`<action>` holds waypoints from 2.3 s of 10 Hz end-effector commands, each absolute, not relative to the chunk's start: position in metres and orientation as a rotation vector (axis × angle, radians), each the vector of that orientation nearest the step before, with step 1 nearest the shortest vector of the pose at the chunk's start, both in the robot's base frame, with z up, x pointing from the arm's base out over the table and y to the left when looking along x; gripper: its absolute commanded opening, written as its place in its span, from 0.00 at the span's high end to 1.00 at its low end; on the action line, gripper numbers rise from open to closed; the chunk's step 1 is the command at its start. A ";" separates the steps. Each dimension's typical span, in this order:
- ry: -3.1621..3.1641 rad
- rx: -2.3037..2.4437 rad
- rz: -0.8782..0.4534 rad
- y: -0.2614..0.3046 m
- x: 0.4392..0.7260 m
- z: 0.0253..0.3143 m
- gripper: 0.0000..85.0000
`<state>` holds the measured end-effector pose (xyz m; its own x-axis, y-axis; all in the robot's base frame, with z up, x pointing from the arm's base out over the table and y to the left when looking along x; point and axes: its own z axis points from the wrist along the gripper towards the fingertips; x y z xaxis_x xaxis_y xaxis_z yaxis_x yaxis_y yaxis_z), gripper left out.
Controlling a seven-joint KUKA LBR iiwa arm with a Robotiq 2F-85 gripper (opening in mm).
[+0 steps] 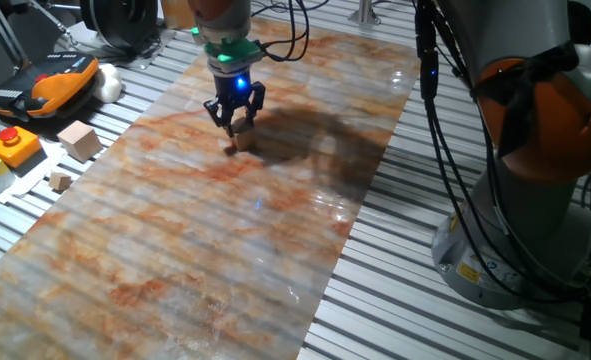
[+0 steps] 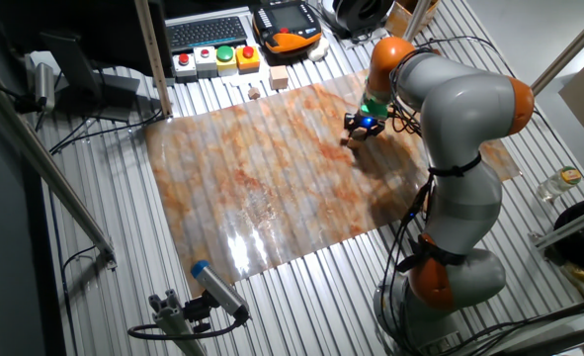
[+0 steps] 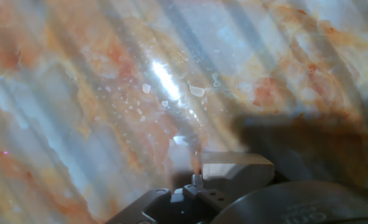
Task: Hold a small block with the gripper and sweep it from left to right on the table
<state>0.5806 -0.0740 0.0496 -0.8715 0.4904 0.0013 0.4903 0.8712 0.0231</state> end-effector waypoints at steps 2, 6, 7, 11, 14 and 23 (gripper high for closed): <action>3.031 0.778 0.016 -0.072 0.580 0.049 1.00; 3.028 0.780 0.015 -0.068 0.579 0.048 1.00; 3.027 0.782 0.015 -0.067 0.579 0.048 1.00; 3.024 0.796 0.015 -0.060 0.577 0.047 1.00; 3.017 0.811 0.012 -0.054 0.575 0.045 1.00; 3.009 0.852 0.015 -0.038 0.570 0.046 1.00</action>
